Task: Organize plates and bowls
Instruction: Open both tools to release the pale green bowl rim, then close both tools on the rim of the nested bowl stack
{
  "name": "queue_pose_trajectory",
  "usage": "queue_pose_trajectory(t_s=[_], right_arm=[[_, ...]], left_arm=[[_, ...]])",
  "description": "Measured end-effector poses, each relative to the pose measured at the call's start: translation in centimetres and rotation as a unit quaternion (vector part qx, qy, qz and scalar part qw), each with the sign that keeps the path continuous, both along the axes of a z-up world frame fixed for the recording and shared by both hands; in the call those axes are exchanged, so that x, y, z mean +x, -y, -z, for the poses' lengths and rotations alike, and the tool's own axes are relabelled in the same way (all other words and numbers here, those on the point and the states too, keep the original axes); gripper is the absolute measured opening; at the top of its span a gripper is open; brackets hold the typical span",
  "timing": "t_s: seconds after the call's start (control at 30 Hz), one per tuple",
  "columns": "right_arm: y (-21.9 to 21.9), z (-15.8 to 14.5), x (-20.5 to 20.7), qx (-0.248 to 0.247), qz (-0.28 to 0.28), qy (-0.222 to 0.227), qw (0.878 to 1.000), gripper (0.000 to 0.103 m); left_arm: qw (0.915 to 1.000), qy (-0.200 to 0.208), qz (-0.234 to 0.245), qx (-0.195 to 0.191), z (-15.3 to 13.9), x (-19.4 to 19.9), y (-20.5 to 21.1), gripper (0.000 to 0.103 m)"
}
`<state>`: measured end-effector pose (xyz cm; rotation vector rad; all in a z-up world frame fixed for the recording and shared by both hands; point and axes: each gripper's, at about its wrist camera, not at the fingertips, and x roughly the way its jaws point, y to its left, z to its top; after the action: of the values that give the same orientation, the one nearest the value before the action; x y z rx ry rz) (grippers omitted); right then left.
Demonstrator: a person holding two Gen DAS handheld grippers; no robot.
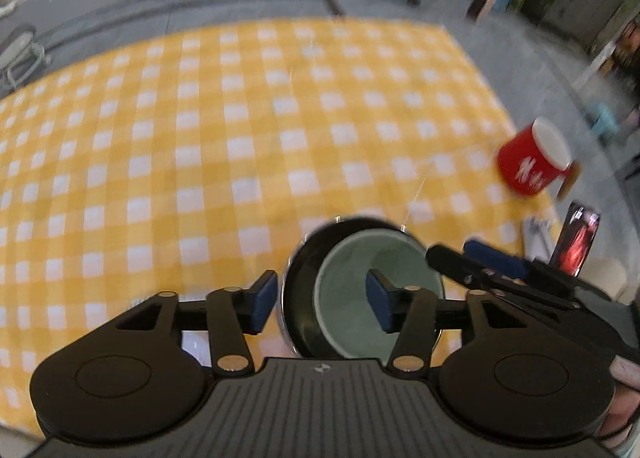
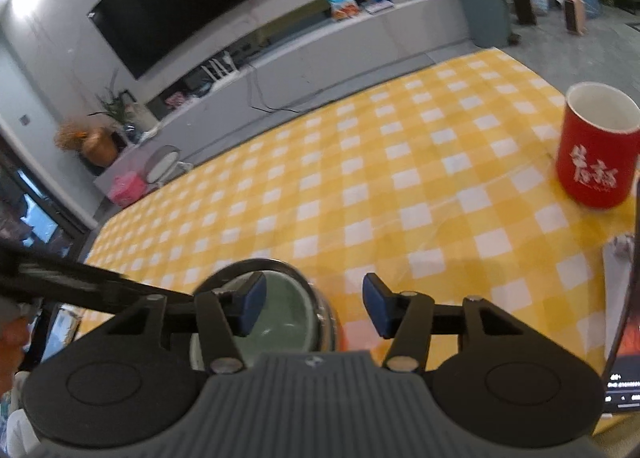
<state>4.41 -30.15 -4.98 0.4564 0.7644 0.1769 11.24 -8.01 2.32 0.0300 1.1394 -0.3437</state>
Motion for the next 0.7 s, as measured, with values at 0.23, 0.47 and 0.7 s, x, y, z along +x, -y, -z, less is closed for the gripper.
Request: queue_pose_trajectory(t_s=[0.23,0.47,0.7], right_arm=[[0.3,1.0,0.4,0.009,0.015,-0.033,0.999,0.063],[-0.2,2.1,0.9,0.006,0.019,-0.067,0.998,0.069],[0.4,3.4,1.5,0.048,0.023,-0.115,0.992,0.069]], left_arm=[[0.9948,0.070,-0.063,-0.039,2.1,-2.5,-2.9,0.074],[0.9829,0.045,-0.130,-0.122,4.8,-2.4,-4.4,0.078],[0.9853,0.025,-0.126,-0.112,7.1,-2.3,-3.6,0.079]])
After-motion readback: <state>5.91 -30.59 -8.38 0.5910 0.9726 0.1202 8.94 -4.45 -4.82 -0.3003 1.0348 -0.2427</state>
